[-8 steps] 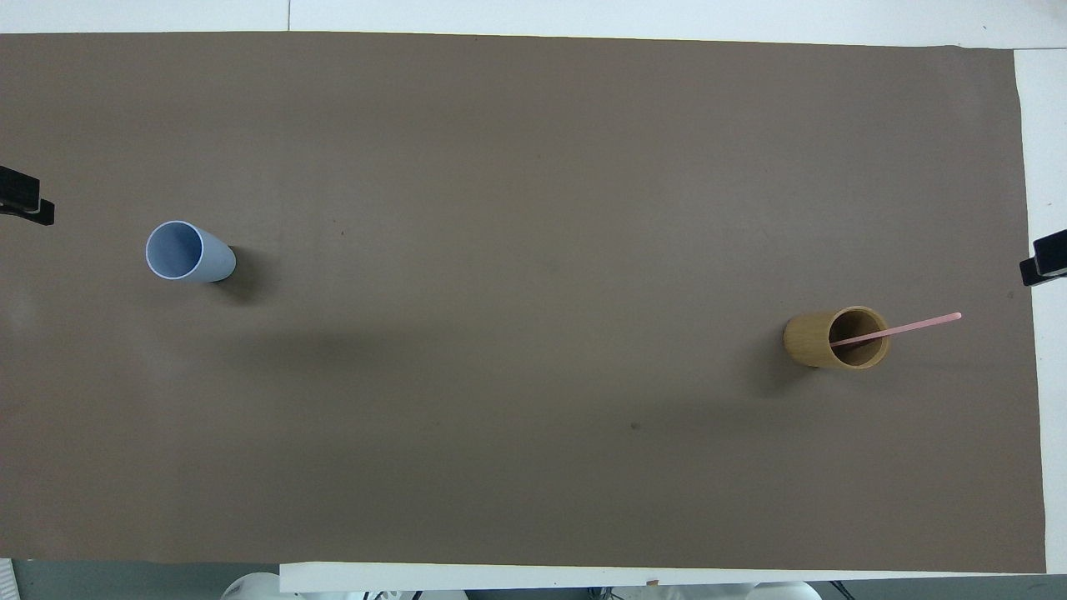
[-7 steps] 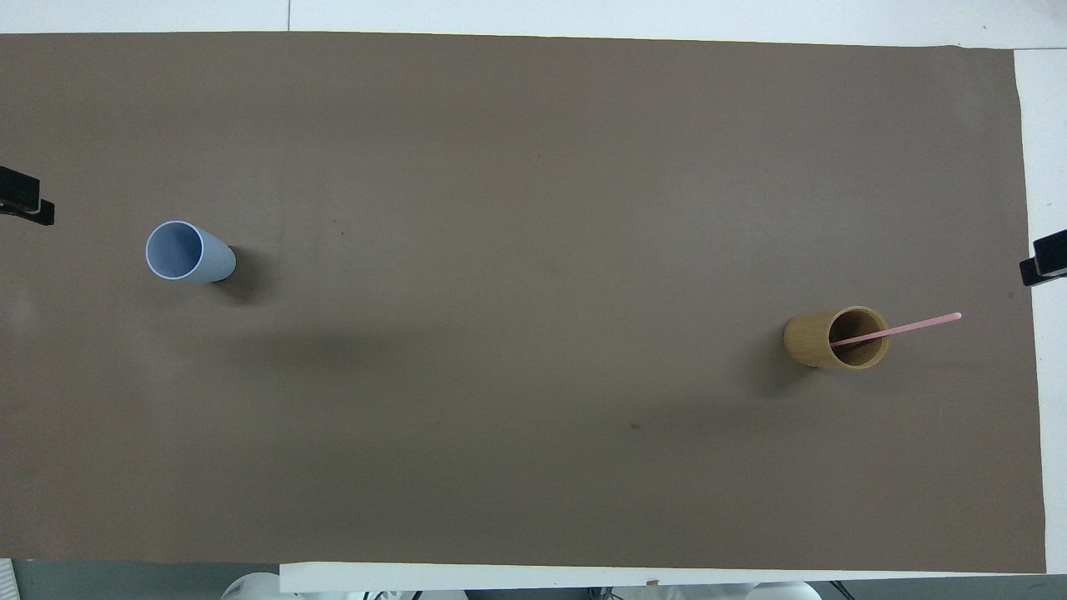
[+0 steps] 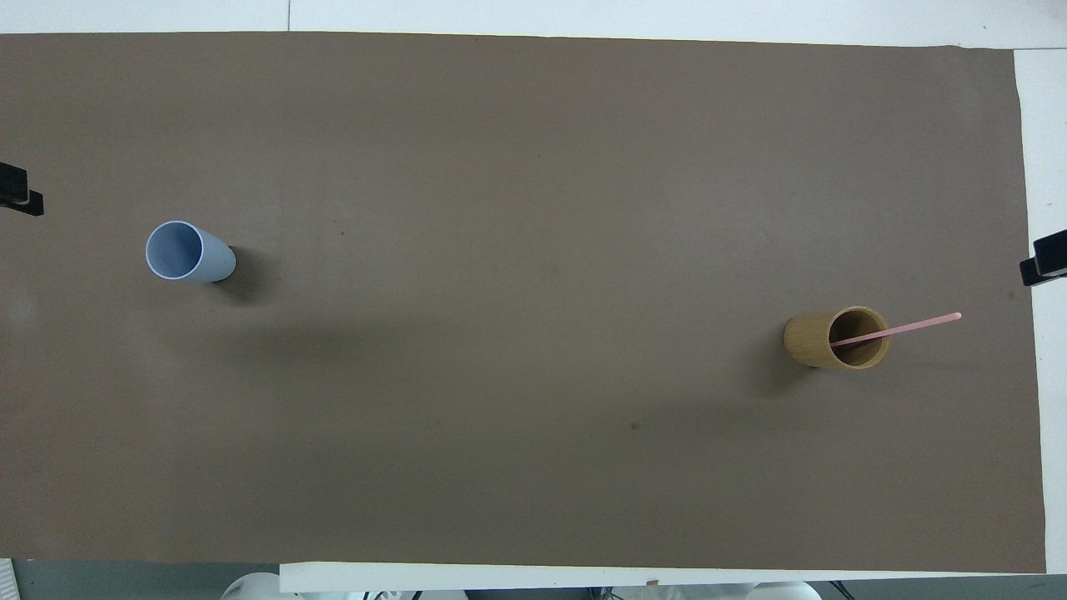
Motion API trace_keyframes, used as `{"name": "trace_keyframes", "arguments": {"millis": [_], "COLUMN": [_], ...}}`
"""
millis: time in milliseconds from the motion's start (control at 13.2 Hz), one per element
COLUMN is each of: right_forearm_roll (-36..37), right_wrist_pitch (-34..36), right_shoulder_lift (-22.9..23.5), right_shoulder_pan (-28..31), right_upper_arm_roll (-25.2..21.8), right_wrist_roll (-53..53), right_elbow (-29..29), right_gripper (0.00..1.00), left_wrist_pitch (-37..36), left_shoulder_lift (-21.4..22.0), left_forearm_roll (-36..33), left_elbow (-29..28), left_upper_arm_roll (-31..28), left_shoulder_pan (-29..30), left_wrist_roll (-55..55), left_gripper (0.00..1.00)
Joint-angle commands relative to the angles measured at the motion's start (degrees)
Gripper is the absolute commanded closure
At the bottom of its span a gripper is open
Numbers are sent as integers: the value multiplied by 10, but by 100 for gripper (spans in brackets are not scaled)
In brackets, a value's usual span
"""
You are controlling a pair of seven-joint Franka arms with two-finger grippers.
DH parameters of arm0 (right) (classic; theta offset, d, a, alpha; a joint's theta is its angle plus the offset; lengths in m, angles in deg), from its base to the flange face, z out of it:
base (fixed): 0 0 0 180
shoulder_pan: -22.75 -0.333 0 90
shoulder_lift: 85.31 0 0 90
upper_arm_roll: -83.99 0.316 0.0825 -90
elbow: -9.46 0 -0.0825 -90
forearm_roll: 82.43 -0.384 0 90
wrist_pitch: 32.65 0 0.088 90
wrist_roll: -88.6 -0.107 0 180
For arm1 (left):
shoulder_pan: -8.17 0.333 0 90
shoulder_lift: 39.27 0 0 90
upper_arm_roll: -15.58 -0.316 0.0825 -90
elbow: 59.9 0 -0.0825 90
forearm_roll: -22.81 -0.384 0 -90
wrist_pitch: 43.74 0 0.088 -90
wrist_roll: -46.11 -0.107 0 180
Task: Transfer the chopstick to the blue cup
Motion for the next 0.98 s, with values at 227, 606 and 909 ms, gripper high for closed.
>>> {"name": "trace_keyframes", "arguments": {"millis": [227, 606, 909], "right_forearm_roll": [-7, -7, -7], "right_wrist_pitch": [-8, -9, -8], "right_shoulder_lift": [-12, -12, -12], "right_shoulder_pan": [6, 6, 6], "right_upper_arm_roll": [3, 3, 3], "right_wrist_roll": [-4, -4, -4], "right_elbow": [17, 17, 18], "right_gripper": [0, 0, 0], "left_wrist_pitch": [206, 275, 297], "left_shoulder_lift": [-1, -32, -42], "left_forearm_roll": [5, 5, 4], "left_elbow": [-202, -255, -257], "left_upper_arm_roll": [2, 2, 2], "left_shoulder_pan": [5, -4, -21], "left_wrist_roll": [38, 70, 81], "left_gripper": [0, 85, 100]}}
